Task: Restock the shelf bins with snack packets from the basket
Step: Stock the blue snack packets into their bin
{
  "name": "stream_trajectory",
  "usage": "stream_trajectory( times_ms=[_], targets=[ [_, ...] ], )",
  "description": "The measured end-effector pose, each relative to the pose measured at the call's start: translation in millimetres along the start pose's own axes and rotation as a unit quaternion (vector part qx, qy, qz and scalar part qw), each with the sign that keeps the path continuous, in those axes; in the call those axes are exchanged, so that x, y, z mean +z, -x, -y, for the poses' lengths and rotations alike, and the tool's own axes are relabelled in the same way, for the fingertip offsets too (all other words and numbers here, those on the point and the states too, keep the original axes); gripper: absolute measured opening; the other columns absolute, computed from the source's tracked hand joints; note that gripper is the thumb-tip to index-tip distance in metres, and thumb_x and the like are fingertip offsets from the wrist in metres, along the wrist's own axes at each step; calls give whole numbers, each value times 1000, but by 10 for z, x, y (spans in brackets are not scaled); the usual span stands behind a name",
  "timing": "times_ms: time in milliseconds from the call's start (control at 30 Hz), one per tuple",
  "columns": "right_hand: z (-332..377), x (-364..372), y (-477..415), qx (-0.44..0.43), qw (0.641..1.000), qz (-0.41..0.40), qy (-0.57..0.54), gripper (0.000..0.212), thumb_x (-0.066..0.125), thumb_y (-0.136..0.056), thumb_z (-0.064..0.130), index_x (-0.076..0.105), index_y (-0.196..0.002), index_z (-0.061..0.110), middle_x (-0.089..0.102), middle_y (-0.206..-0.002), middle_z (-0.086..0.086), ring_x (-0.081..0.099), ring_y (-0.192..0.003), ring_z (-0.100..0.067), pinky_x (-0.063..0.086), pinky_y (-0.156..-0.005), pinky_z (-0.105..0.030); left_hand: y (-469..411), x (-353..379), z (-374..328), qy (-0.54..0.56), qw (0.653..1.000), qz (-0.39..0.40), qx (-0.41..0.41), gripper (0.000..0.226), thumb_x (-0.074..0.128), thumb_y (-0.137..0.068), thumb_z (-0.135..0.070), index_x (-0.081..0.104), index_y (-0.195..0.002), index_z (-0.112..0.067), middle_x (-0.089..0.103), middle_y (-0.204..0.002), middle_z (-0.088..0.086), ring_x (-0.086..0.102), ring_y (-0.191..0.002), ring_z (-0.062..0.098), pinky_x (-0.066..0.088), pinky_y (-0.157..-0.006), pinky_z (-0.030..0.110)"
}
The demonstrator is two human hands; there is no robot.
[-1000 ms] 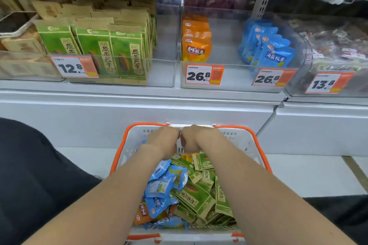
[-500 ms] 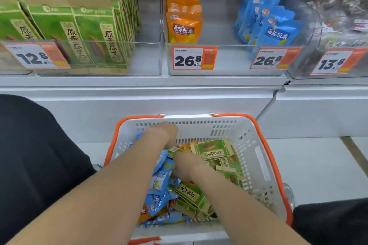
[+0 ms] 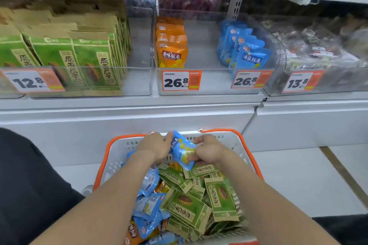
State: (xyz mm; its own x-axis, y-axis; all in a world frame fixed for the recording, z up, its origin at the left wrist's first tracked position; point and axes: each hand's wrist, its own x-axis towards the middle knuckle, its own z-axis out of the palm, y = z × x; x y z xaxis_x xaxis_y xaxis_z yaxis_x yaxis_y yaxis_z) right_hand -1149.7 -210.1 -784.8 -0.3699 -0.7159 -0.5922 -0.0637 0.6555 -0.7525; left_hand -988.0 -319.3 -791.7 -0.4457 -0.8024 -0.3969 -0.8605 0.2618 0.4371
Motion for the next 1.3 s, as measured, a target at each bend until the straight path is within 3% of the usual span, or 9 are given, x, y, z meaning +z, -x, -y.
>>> stream_trajectory(
  times_ms=[100, 233, 333, 467, 667, 800, 1000, 1167, 1300],
  targets=[
    [8, -113, 134, -21, 997, 33, -69, 57, 82, -79, -7, 54, -123, 14, 76, -110, -19, 75, -98, -36, 58, -93, -59, 33, 11, -88, 175, 981, -62, 61, 59, 34, -107, -60, 60, -86, -11, 70, -73, 13, 72, -60, 35, 61, -62, 44],
    [251, -161, 396, -147, 987, 68, 0, 34, 81, -82, 16, 68, -113, 22, 78, -107, -5, 75, -98, -24, 62, -89, -46, 207, -143, -394, 188, 948, -167, 194, 34, 44, -109, -46, 55, -88, -22, 60, -62, -1, 65, -52, 20, 44, -50, 32],
    [549, -118, 611, -267, 949, -145, 81, 34, 66, -85, 41, 46, -111, 30, 70, -98, 1, 68, -91, -23, 57, -80, -46, 311, -329, -648, 214, 908, -276, 234, 29, 50, -107, -45, 56, -88, -25, 59, -62, -6, 58, -61, 8, 36, -55, 24],
    [860, -198, 845, -382, 839, -352, 163, 47, 62, -89, 49, 38, -124, 30, 68, -83, 0, 63, -79, -33, 47, -65, -41, 472, -615, -984, 276, 843, -358, 292, 22, 38, -112, -32, 57, -112, -19, 66, -84, -3, 62, -75, 18, 38, -62, 29],
    [1526, -719, 853, -473, 762, -371, 242, 51, 54, -93, 66, 40, -123, 27, 67, -81, 3, 66, -73, -29, 51, -61, -41, 478, -1048, -1366, 297, 800, -389, 347, 52, 32, -97, -28, 49, -143, -9, 63, -127, 4, 55, -105, 11, 39, -87, 16],
    [1876, -1144, 752, -445, 788, -322, 279, 52, 62, -90, 67, 44, -96, 19, 60, -76, 0, 57, -79, -25, 47, -64, -44, 391, -1256, -1556, 239, 822, -357, 375, 67, 41, -89, 3, 39, -154, -12, 51, -142, 12, 45, -115, 6, 31, -96, 2],
    [2192, -1737, 632, -420, 859, -264, 129, 41, 86, -78, 44, 67, -101, 16, 75, -93, 2, 74, -86, -16, 61, -78, -41, 231, -1424, -1854, 104, 899, -262, 335, 83, 46, -94, 4, 6, -165, -11, 43, -154, 12, 46, -135, 26, 36, -103, 26],
    [2076, -1959, 530, -307, 875, -218, 304, 33, 89, -77, 33, 67, -100, 24, 69, -114, -5, 67, -99, -19, 52, -81, -31, 10, -1450, -1983, -49, 936, -156, 311, 67, 47, -103, -17, 15, -160, -5, 46, -153, 23, 50, -135, 39, 45, -109, 48],
    [2052, -1971, 432, -253, 828, -217, 451, 24, 86, -76, 31, 71, -94, 31, 68, -105, -1, 61, -102, -22, 49, -79, -33, -127, -1407, -2006, -81, 934, -134, 322, 50, 43, -106, -29, 35, -150, -5, 56, -145, 20, 56, -128, 37, 48, -104, 49]
  ],
)
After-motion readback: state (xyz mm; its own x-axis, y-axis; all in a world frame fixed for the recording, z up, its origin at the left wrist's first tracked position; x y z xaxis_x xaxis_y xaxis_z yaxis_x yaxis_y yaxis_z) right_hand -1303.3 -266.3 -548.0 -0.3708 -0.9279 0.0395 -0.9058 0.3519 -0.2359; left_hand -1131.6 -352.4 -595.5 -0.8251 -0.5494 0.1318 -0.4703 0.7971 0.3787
